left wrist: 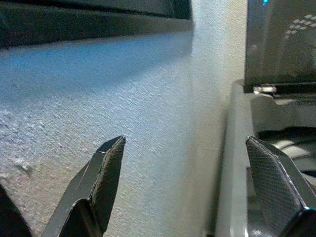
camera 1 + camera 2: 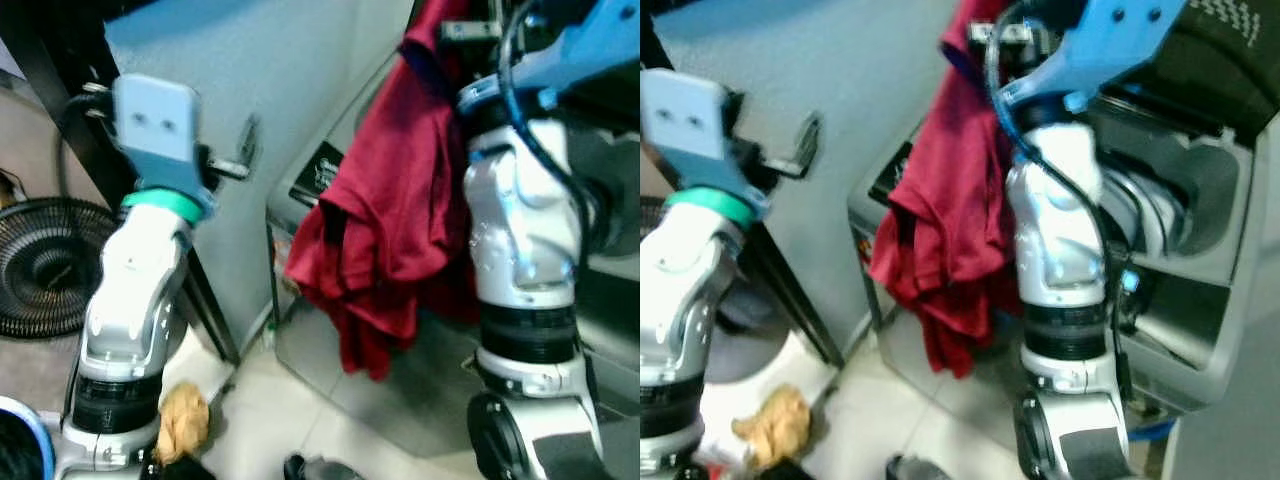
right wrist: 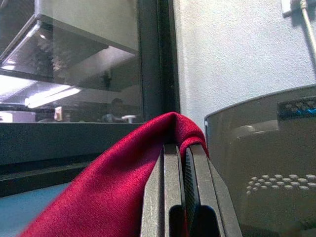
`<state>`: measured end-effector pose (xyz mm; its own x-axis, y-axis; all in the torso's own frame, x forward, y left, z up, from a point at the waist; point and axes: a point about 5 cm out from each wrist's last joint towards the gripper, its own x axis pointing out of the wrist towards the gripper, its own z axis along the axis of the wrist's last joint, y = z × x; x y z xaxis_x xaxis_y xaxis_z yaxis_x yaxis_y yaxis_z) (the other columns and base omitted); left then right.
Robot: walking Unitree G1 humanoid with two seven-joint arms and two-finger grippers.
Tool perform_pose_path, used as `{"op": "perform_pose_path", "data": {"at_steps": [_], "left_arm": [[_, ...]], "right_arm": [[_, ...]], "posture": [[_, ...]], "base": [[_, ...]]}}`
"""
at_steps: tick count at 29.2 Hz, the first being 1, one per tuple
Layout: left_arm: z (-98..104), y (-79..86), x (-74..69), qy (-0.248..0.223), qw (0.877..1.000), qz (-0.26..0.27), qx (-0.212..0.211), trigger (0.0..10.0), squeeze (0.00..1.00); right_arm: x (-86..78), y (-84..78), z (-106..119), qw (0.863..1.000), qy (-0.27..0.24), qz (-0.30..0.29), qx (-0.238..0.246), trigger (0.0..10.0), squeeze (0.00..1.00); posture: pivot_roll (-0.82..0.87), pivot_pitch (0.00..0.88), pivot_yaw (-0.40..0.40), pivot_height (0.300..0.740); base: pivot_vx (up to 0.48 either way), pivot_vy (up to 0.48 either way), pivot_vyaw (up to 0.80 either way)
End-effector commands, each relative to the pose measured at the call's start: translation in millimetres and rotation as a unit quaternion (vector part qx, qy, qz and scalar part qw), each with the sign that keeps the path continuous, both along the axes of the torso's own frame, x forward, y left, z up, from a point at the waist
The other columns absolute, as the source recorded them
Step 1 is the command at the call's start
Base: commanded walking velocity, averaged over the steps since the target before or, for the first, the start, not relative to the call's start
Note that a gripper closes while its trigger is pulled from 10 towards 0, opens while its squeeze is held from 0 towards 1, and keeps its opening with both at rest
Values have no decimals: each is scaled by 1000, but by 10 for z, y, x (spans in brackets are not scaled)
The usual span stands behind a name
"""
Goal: Clothes washing
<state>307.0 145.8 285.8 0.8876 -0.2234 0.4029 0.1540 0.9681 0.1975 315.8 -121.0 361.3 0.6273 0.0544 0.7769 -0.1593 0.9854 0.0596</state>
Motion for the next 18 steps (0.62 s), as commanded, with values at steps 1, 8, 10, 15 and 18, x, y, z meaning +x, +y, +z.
{"op": "perform_pose_path", "data": {"at_steps": [1, 8, 10, 15, 18], "left_arm": [[-13, -2, -16, 2, 1000, 0, 3, 10000, 0], [-23, 1, -19, 10, 1000, 0, 3, 10000, 0], [-24, 0, -18, 10, 1000, -1, 3, 10000, 0], [-28, -6, -18, 12, 1000, -1, 2, 10000, 0], [-29, -9, -17, 13, 1000, -1, 1, 10000, 0]], "right_arm": [[-37, 23, 51, 1000, -11, 4, -1, 10000, 0], [-27, 22, 19, 1000, -4, 4, -1, 10000, 0], [-27, 24, 17, 1000, -3, 3, -1, 10000, 0], [-25, 23, 13, 1000, -1, 2, -3, 10000, 0], [-25, 24, 19, 1000, -2, 3, -2, 10000, 0]], "posture": [[69, 48, 11, 740], [68, 49, 12, 740], [68, 49, 12, 740], [68, 51, 11, 740], [69, 51, 11, 740]], "base": [[0, 0, -800], [0, 0, -800], [0, 0, -800], [0, 0, -800], [0, 0, -800]]}}
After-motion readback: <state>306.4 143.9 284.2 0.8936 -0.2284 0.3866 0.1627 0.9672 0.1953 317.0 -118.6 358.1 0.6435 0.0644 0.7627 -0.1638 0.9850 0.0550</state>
